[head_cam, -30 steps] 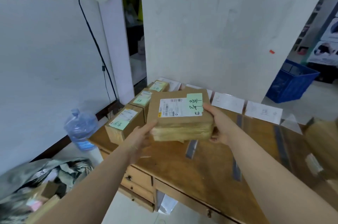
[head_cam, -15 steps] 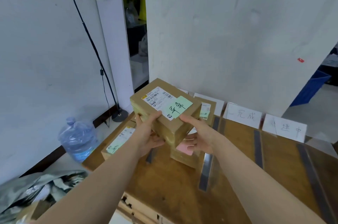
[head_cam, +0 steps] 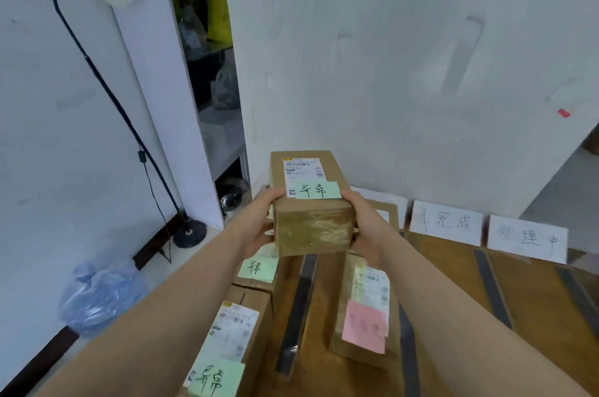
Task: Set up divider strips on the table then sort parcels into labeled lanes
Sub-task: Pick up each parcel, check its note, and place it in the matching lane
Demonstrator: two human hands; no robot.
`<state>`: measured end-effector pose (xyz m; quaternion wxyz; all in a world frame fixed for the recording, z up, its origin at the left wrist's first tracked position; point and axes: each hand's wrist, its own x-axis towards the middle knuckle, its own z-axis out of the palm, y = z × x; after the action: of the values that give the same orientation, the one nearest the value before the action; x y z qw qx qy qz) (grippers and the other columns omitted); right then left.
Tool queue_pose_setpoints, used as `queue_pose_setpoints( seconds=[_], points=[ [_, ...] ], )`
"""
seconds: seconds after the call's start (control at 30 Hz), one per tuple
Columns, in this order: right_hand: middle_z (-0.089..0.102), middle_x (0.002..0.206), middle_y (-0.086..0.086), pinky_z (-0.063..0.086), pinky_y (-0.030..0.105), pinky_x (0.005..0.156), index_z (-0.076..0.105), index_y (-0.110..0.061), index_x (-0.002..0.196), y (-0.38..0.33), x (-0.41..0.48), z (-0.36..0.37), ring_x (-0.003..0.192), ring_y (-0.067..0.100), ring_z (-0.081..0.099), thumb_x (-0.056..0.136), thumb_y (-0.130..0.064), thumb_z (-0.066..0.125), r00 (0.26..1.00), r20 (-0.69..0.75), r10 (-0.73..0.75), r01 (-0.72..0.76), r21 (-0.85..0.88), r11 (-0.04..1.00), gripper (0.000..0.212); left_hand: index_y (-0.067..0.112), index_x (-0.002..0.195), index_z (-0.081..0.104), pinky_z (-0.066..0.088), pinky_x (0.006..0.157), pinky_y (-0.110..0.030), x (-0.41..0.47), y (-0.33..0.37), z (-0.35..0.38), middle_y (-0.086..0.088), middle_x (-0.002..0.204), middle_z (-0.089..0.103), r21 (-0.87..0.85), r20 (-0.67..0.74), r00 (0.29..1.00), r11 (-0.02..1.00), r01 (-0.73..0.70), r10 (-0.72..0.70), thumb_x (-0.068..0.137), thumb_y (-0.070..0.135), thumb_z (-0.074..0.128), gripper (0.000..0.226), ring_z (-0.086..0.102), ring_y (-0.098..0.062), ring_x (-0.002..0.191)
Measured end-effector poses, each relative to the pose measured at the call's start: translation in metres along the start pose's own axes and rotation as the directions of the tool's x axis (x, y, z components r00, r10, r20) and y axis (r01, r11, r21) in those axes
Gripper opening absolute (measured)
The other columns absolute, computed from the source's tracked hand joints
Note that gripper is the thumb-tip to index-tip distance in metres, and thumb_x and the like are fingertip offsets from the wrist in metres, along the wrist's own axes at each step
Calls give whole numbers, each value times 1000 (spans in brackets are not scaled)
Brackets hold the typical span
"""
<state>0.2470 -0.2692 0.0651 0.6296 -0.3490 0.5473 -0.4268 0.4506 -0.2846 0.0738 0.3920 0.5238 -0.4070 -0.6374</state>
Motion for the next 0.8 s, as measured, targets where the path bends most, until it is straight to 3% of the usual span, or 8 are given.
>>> queue_pose_setpoints(
  seconds=[0.1,0.2,0.23,0.33,0.43,0.57,0.67,0.8],
  points=[
    [77,89,-3,54,29,62,71,-31,97,-6,33,20,74,12,73,91,-53,50,993,-117,-31,35,30,999,31,17,122,62,55,82,-41,38,22,-17,-11,110,68,76,72,997,997,15,-21,97,41,49,38,63,-22,89],
    [76,97,-3,54,25,57,68,-29,109,-9,64,40,81,13,73,89,-54,51,983,-179,-49,57,40,998,36,20,117,66,49,72,-34,75,36,-32,6,71,67,182,141,990,983,-17,-9,100,40,42,36,60,-7,57],
    [76,97,-4,54,26,59,67,-30,110,-10,74,45,83,13,73,90,-54,50,978,-201,-52,60,36,998,36,20,117,66,49,72,-34,86,39,-36,9,67,67,216,160,987,976,-41,6,101,40,41,36,61,-5,55],
    [74,102,-3,56,35,80,65,-27,116,-6,103,57,93,19,70,93,-48,45,959,-279,-42,43,-5,999,37,20,124,60,55,86,-39,116,42,-47,0,107,72,308,161,986,947,-88,39,103,39,41,34,68,-17,93],
    [67,115,1,50,44,95,59,-24,122,0,128,64,106,23,62,97,-44,39,945,-326,-34,5,-89,996,38,20,128,58,56,85,-37,145,36,-57,-2,119,67,360,159,986,926,-111,56,104,34,41,31,66,-20,104],
    [64,113,-3,48,29,79,55,-23,125,6,152,69,103,17,59,102,-38,37,941,-335,-44,-1,-132,991,33,20,136,53,54,84,-30,174,24,-65,-1,127,63,417,136,985,896,-151,103,106,24,38,34,62,-19,110],
    [66,116,-4,51,31,87,53,-25,130,16,165,71,105,16,61,103,-36,39,943,-332,-13,-26,-114,993,33,20,138,49,50,99,-42,188,14,-68,-2,130,61,465,121,990,876,-127,79,106,25,36,34,59,-21,114],
    [66,113,-7,49,24,74,52,-27,131,22,173,72,102,12,62,102,-35,40,941,-337,-9,-37,-130,991,32,25,139,45,50,100,-43,195,3,-71,0,131,58,459,108,992,882,-105,63,106,27,37,34,59,-20,114]
  ],
)
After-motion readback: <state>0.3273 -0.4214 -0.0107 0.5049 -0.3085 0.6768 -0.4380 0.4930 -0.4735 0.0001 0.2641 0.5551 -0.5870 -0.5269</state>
